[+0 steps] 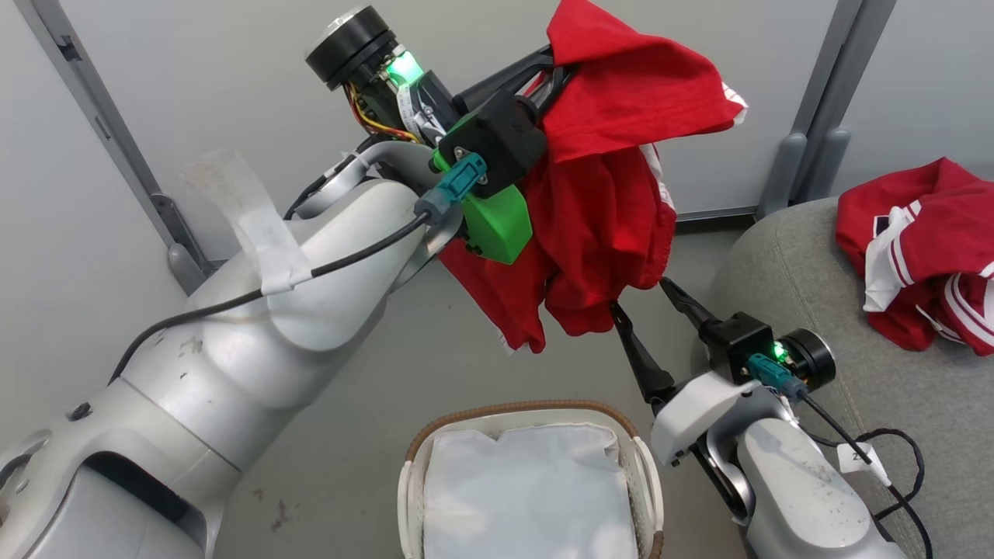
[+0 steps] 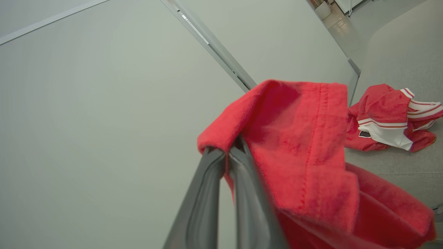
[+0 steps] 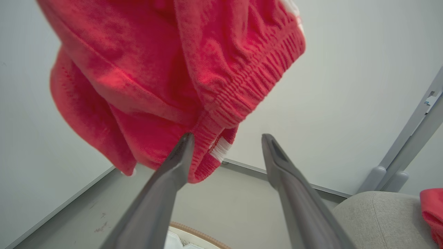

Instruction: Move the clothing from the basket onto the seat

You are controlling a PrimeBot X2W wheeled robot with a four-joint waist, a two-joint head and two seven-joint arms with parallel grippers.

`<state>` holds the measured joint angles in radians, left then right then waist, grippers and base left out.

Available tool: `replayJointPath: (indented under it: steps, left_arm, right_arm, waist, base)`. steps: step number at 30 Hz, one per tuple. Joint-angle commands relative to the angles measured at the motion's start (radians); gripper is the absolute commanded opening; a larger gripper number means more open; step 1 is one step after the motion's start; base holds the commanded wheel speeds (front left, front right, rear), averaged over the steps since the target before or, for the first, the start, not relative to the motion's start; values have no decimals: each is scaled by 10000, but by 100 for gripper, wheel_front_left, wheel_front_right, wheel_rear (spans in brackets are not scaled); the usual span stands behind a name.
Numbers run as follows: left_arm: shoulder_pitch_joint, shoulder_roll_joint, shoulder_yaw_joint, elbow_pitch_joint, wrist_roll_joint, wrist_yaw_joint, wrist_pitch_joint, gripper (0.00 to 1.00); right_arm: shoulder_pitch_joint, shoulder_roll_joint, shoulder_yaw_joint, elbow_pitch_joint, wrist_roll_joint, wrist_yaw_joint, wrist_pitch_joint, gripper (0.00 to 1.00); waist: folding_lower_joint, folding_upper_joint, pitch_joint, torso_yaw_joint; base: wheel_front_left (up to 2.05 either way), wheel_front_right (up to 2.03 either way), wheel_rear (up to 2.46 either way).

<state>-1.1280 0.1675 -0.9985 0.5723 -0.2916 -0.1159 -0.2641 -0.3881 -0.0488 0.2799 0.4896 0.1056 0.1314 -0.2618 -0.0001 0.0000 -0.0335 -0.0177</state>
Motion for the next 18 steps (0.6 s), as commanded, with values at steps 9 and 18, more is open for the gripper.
replayJointPath:
  steps: [9, 18]
  left_arm:
    - [235, -78, -44, -456, 0, -54, 0, 0]
    - [665, -53, 104, -503, -370, -75, -1, 0]
  right_arm:
    - [-912, -248, 1017, 1, 531, -14, -49, 100]
    - [-1193, -291, 971, -541, 395, -14, -49, 36]
  waist:
    - [1, 0, 67, 159]
    - [1, 0, 101, 155]
  base:
    - [0, 0, 0]
    - [0, 0, 0]
